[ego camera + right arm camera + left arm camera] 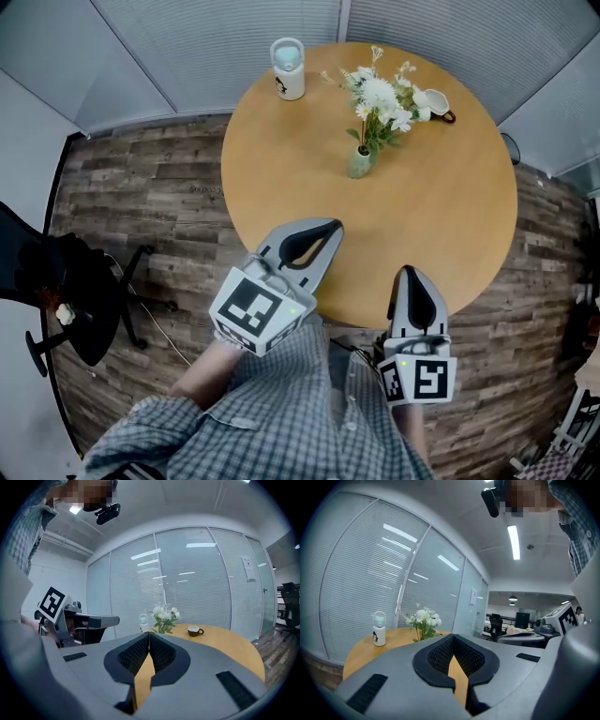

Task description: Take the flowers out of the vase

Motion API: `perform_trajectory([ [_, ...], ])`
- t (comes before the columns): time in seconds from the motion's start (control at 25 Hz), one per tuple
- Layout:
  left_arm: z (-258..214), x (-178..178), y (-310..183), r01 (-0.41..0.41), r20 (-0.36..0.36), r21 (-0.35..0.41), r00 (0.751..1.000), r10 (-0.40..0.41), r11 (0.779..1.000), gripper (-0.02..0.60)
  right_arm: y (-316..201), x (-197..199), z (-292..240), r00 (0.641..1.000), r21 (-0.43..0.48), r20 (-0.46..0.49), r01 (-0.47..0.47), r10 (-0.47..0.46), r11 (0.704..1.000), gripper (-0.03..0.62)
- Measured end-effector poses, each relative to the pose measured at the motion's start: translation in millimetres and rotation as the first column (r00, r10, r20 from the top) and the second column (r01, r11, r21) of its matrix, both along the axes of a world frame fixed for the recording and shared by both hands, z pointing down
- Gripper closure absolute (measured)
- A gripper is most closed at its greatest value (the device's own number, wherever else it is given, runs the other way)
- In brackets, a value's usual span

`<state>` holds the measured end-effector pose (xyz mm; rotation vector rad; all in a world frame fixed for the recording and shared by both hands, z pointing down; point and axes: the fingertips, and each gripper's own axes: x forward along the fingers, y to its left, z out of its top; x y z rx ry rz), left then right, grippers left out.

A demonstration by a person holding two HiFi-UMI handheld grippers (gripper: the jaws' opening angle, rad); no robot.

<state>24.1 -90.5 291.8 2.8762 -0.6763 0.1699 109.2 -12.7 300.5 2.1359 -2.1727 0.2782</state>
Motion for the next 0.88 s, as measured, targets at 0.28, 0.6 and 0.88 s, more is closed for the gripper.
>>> perform_trajectory([
  [0.28, 6, 8, -24, 0.015, -0.015, -0.002, 1.0, -0.015, 1.0, 0.574, -23, 1, 5, 0.999, -0.026, -0.009, 0.04, -0.04, 0.999, 0.584],
  [0.6, 19, 18, -50, 0.091, 0.001, 0.005, 0.996, -0.091, 0.996, 0.574, -47, 11, 9, 0.991, -0.049, -0.045, 0.123, -0.125, 0.991, 0.584],
  [0.88, 34, 37, -76, 0.107, 0.032, 0.036, 0.994, -0.109, 0.994, 0.574, -66, 21, 19, 0.984, -0.071, -0.037, 0.173, -0.176, 0.982, 0.584],
])
